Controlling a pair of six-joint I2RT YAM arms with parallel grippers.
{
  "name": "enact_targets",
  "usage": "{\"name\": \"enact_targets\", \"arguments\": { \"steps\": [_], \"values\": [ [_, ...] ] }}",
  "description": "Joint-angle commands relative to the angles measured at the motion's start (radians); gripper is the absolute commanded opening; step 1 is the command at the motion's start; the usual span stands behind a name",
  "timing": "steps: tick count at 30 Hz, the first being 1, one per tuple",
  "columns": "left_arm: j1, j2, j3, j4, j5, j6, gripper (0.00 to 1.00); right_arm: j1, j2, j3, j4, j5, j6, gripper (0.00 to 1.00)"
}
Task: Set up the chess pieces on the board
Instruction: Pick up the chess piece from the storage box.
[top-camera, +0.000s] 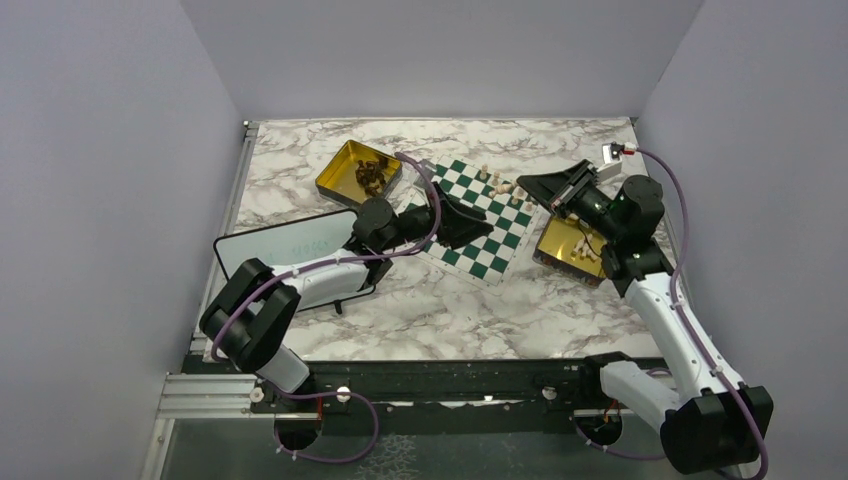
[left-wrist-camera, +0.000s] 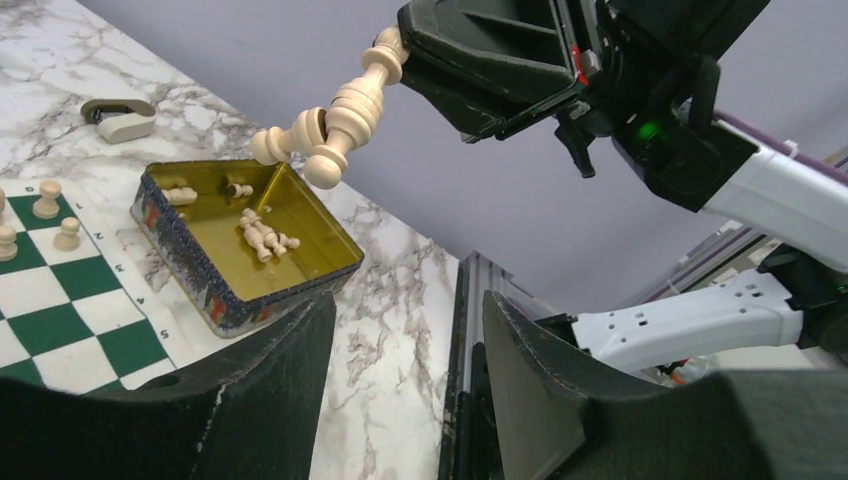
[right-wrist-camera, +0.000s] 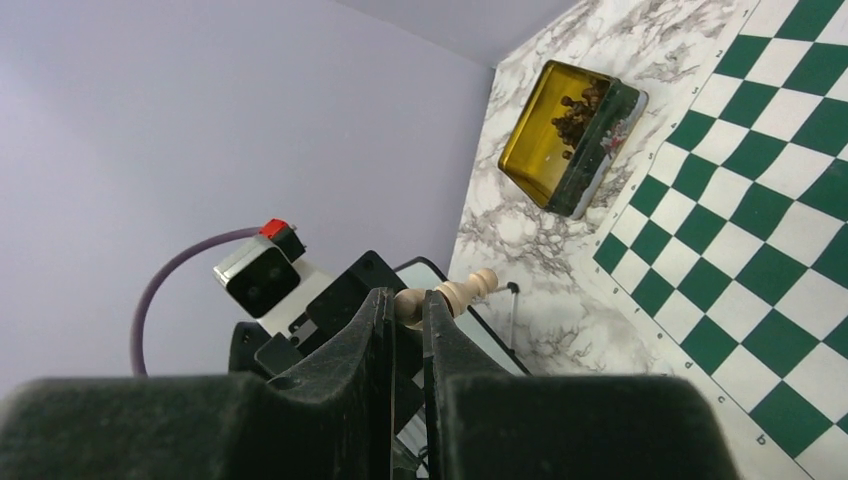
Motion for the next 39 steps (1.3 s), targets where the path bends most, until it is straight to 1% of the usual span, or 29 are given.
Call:
{"name": "enact_targets", "arguments": {
  "steps": [1,4,6,9,11,13,16,21,24,27,30,34,39],
  "values": [
    [-0.001,-0.044,-0.015,0.154,-0.05,-0.102,0.56,0.007,-0.03,-0.013,0.064,0.026,0.067,0.01],
    [-0.002,-0.042,-0.021,0.21,-0.082,-0.171,0.55,0.007,-0.043,-0.034,0.103,0.026,0.105,0.01],
    [-0.002,-0.035,-0.03,0.296,-0.103,-0.213,0.55,0.007,-0.05,-0.043,0.121,0.025,0.131,0.01],
    [-0.001,-0.019,-0.03,0.366,-0.113,-0.212,0.52,0.007,-0.057,-0.059,0.162,0.015,0.174,0.01],
    [0.0,-0.013,-0.028,0.364,-0.113,-0.174,0.5,0.007,-0.061,-0.068,0.183,0.01,0.184,0.01],
    [0.0,-0.012,-0.035,0.368,-0.144,-0.16,0.5,0.007,-0.066,-0.071,0.179,0.013,0.188,0.01],
    [0.0,0.001,-0.032,0.398,-0.165,-0.181,0.49,0.007,-0.075,-0.086,0.189,0.017,0.212,0.01],
    [0.0,0.031,-0.001,0.406,-0.158,-0.236,0.46,0.007,-0.078,-0.101,0.211,0.015,0.235,0.01],
    [0.0,0.039,-0.002,0.405,-0.171,-0.251,0.46,0.007,-0.078,-0.105,0.217,0.021,0.242,0.01],
    [0.0,0.045,-0.003,0.402,-0.185,-0.267,0.51,0.008,-0.075,-0.11,0.227,0.021,0.249,0.01],
    [0.0,0.059,0.001,0.4,-0.194,-0.277,0.54,0.007,-0.071,-0.113,0.23,0.023,0.246,0.01],
    [0.0,0.082,0.02,0.411,-0.2,-0.302,0.53,0.007,-0.066,-0.123,0.239,0.018,0.25,0.01],
    [0.0,0.098,0.018,0.428,-0.208,-0.319,0.5,0.007,-0.055,-0.131,0.238,0.017,0.239,0.01]
  ]
}}
